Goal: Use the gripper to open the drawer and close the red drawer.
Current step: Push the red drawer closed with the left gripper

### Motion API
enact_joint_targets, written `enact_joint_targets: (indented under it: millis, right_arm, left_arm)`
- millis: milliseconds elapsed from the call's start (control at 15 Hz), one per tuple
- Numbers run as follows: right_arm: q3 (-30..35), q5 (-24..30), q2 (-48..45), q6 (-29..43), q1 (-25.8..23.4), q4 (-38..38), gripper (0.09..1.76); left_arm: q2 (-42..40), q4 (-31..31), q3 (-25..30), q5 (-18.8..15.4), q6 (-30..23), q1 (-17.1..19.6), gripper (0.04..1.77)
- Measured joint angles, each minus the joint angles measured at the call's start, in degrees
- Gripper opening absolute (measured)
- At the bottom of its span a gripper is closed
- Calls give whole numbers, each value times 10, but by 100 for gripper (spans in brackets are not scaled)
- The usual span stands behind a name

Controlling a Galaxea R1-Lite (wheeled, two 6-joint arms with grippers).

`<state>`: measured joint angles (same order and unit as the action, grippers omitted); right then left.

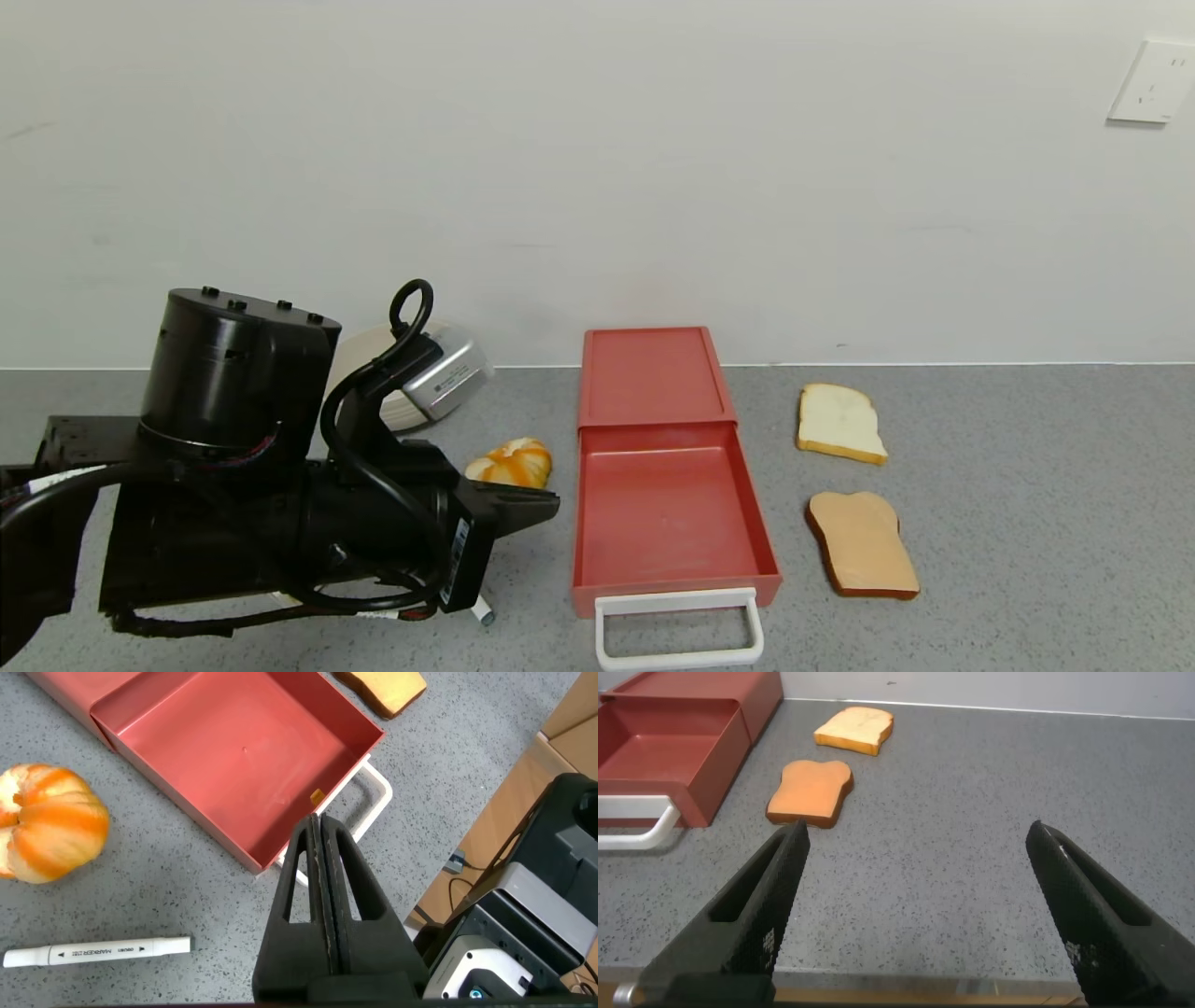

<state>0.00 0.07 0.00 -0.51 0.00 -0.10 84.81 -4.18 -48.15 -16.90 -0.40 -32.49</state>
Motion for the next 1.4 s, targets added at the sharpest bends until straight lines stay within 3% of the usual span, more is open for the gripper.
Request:
enact_joint_targets:
  millis: [467, 667, 1067, 1200, 1400]
  right_arm:
    - [0, 0, 0, 0, 0, 0, 171]
    - [0, 0, 0, 0, 0, 0, 171]
    - [0, 0, 0, 0, 0, 0, 171]
    - [0, 0, 0, 0, 0, 0, 171]
    - [0, 0, 0, 0, 0, 0, 171]
  left_arm:
    - [5, 2, 1, 3, -6, -2, 11]
    - [14, 0, -8, 16, -57, -20, 11]
    - [22, 27, -42, 103, -113, -71, 11]
    - [29, 82, -69, 158, -153, -97, 11]
    - [56, 184, -142, 214, -249, -135, 11]
